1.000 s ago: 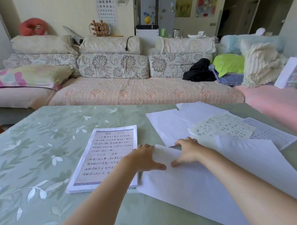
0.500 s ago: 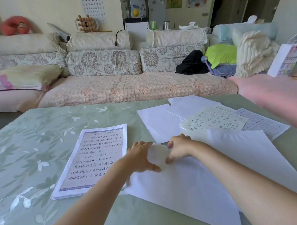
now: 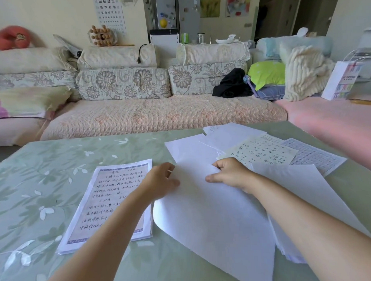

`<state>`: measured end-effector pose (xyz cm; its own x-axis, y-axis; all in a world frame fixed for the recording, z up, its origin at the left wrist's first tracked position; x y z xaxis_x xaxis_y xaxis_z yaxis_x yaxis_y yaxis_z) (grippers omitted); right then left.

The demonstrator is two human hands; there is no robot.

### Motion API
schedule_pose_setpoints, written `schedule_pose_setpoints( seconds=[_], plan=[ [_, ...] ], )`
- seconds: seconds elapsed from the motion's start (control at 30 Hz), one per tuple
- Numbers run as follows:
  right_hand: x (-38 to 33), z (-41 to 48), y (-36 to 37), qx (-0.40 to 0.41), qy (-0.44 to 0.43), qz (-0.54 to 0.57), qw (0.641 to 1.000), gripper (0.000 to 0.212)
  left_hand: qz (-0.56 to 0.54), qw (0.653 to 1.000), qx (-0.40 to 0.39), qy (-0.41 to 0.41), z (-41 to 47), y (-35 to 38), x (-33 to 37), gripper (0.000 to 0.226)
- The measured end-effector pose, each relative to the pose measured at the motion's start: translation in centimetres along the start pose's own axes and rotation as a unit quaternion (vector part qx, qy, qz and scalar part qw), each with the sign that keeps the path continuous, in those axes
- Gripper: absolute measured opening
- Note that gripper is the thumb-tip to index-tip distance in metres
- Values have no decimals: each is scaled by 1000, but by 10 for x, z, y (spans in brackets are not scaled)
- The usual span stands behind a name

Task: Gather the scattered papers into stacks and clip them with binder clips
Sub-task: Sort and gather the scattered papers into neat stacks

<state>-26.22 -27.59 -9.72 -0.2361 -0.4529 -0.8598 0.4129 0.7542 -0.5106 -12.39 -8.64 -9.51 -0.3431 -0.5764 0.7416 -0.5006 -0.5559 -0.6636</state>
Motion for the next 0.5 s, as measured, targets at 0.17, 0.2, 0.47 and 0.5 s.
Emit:
schedule_pose_setpoints(
  seconds=[0.17,0.2,0.47,0.5],
  plan=[
    [-2,-20,-21,-32,-10,29,999,10,-20,985,146,86,-5,-15,34,17],
    [-1,-22,-26,-10,-11,48,999,10,16,975,192,111,-7,-16,36,25],
    [32,-42,-81,118,65,181,974,15,-242,965,41,-93,-20,32,59,77],
    [38,-47,-89,118,75,175,975,18,-285,952,-16,-110,-24,45,69,61]
  ],
)
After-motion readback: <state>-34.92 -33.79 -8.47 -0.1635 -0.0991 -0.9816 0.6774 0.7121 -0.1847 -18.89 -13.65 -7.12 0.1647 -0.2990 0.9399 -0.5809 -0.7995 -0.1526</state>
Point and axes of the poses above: each hand's wrist, its own z-axis towards the middle knuckle, its own y-axis out of the palm, x = y × z, the point moved 2 cm from there along z, towards the middle knuckle, and after that the axes turned 8 degrees about -y, right-handed, at the moved point
